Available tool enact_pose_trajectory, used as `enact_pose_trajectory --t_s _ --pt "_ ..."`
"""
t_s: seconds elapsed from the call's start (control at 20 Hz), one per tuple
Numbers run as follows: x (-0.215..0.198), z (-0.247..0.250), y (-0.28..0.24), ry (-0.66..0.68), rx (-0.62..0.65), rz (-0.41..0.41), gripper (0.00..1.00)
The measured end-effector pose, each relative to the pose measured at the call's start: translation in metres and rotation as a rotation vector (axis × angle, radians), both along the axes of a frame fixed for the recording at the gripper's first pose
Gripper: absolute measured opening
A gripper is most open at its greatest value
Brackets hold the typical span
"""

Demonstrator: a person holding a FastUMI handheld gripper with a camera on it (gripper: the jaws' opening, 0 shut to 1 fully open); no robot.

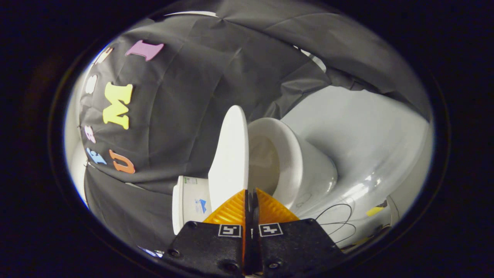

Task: Open the toilet lid.

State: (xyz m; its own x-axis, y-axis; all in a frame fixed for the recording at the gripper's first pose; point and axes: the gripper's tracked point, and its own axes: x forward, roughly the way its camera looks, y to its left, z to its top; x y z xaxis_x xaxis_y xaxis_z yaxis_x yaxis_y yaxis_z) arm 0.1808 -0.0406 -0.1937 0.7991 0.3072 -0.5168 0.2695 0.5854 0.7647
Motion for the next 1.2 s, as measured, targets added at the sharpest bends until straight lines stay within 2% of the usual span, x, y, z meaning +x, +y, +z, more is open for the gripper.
enact_pose_trajectory --t_s 0.35,0.75,1.2 --pt "0.001 0.025 0.018 -0.012 -0.118 0.012 0.04" --pt "0.001 0.075 0.055 -0.06 -0.324 0.096 0.04" --pt "0.002 0.105 0.087 -0.077 -0.445 0.12 0.05"
